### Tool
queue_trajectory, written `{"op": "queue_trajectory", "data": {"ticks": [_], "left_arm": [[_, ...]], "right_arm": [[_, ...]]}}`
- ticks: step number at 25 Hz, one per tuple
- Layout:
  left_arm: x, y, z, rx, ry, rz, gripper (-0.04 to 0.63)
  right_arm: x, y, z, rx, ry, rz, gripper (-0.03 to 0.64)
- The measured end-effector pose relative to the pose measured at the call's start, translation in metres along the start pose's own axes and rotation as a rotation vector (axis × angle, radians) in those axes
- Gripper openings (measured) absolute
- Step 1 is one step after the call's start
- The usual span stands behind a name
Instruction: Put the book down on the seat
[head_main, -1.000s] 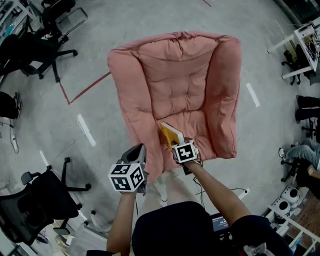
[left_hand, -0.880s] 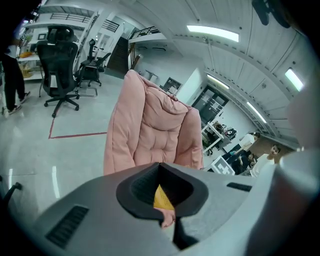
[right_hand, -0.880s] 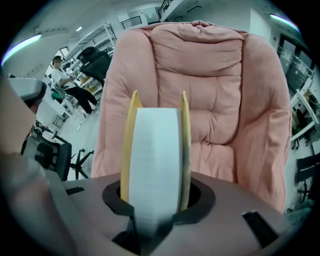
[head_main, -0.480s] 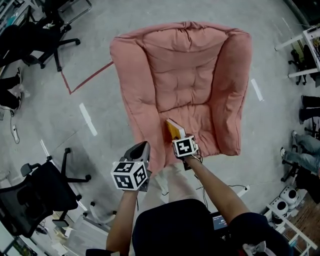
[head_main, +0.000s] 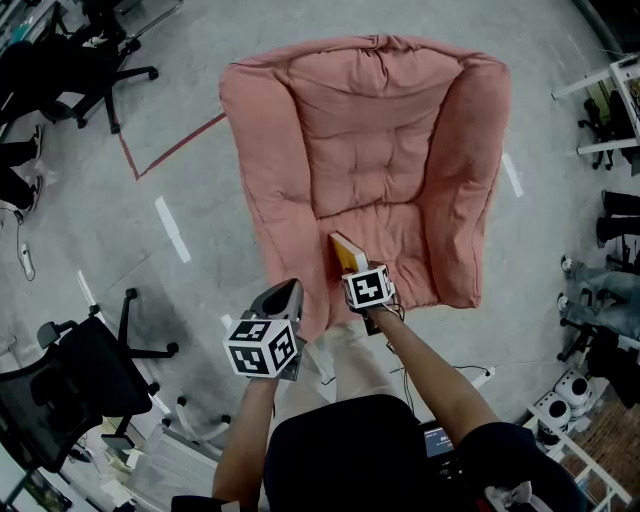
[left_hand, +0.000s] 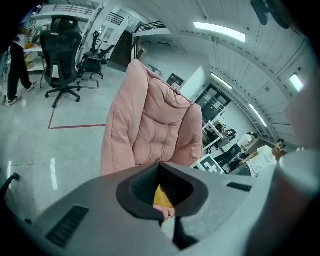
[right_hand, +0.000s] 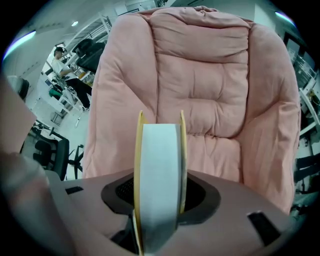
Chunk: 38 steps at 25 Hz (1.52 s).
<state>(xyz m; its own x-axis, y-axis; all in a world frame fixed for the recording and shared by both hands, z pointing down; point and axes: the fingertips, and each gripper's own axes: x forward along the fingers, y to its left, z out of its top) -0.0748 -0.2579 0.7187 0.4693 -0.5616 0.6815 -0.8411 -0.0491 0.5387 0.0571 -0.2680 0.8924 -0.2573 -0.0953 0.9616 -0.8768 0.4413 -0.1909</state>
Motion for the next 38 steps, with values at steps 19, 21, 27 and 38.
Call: {"op": "queue_trajectory", "data": {"ticks": [19, 21, 27, 38], "left_arm": [[-0.030, 0.019, 0.000, -0.030, -0.046, 0.023, 0.005], [-0.035, 0.022, -0.002, -0.034, -0.050, 0.028, 0.005], [-0.047, 0.028, -0.008, -0.042, -0.059, 0.035, 0.005], [-0.065, 0.029, -0.005, -0.047, -0.095, 0.035, 0.005]], "right_arm": [[-0.012, 0.043, 0.009, -0.028, 0.001, 0.055, 0.206], [-0.013, 0.049, 0.012, -0.033, -0.010, 0.070, 0.218], [-0.016, 0.066, 0.018, -0.026, -0.026, 0.095, 0.233], [-0.038, 0.081, 0.024, -0.028, -0.062, 0.139, 0.233]]}}
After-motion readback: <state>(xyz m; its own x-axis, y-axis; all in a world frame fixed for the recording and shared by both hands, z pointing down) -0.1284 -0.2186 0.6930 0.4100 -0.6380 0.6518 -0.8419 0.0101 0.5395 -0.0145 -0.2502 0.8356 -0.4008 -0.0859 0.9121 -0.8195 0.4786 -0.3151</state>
